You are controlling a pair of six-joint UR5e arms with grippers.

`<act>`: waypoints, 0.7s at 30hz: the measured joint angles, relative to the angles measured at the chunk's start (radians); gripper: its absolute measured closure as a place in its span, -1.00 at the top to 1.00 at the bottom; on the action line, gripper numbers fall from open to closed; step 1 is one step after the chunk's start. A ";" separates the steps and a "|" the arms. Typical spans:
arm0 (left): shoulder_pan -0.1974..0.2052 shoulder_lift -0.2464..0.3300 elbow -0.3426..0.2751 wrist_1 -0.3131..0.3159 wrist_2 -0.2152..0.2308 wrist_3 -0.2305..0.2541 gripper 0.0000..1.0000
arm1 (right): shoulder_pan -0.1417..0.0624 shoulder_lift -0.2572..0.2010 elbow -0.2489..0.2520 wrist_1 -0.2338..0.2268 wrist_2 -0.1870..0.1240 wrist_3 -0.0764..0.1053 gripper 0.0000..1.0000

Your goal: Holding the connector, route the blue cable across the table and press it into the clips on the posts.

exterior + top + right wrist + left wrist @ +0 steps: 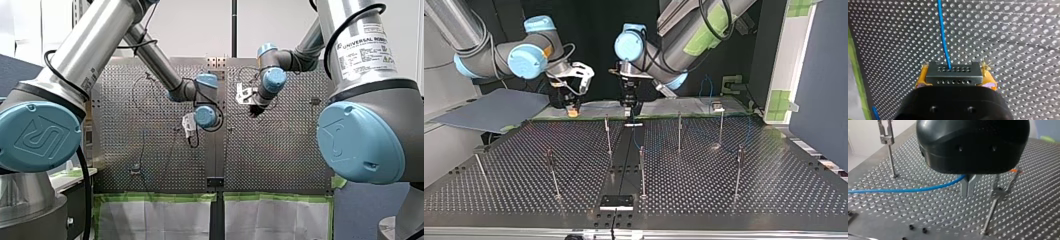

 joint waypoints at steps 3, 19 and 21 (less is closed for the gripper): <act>0.003 0.000 -0.028 0.015 0.028 0.000 -1.00 | 0.001 0.001 0.027 -0.027 -0.005 0.014 -1.00; 0.030 -0.002 -0.149 0.008 0.129 -0.007 -1.00 | -0.007 0.055 0.055 -0.150 -0.027 0.034 -1.00; 0.037 -0.002 -0.139 0.000 0.143 -0.010 -1.00 | -0.008 0.068 0.056 -0.152 -0.028 0.033 -1.00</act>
